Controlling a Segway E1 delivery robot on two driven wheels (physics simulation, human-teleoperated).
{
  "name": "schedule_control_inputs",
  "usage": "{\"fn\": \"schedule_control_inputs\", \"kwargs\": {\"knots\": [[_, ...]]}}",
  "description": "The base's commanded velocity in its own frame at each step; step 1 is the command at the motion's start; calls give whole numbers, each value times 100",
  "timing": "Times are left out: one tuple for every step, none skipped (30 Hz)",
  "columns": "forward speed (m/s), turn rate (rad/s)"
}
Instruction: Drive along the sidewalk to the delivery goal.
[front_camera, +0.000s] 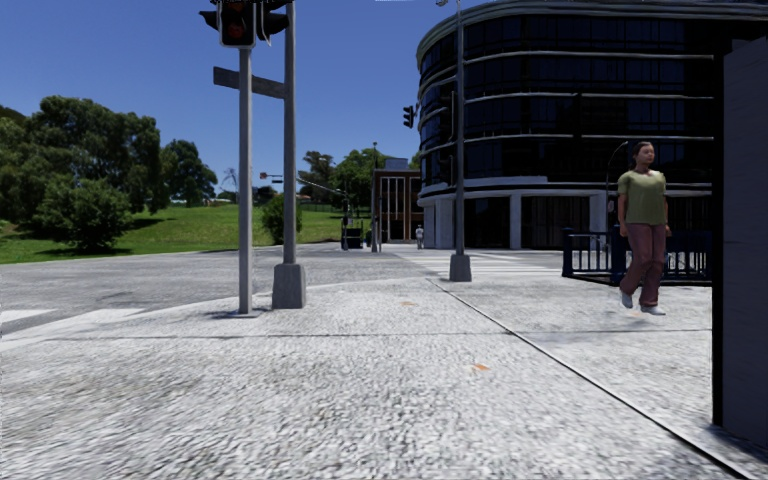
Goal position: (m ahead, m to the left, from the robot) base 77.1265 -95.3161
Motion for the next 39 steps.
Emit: {"fn": "schedule_control_inputs", "kwargs": {"knots": [[200, -36], [200, -36], [200, -36], [200, -36], [200, -36], [200, -36], [200, -36], [200, -36], [200, -36], [200, -36], [200, -36], [200, -36], [200, -36], [200, -36], [200, -36], [200, -36], [200, -36], [200, -36], [200, -36], [200, -36], [200, -36], [200, -36], [200, -36], [200, -36], [200, -36], [200, -36], [200, -36], [200, -36], [200, -36], [200, -36], [200, -36], [200, -36], [200, -36], [200, -36], [200, -36], [200, -36], [200, -36], [200, -36], [200, -36]]}}
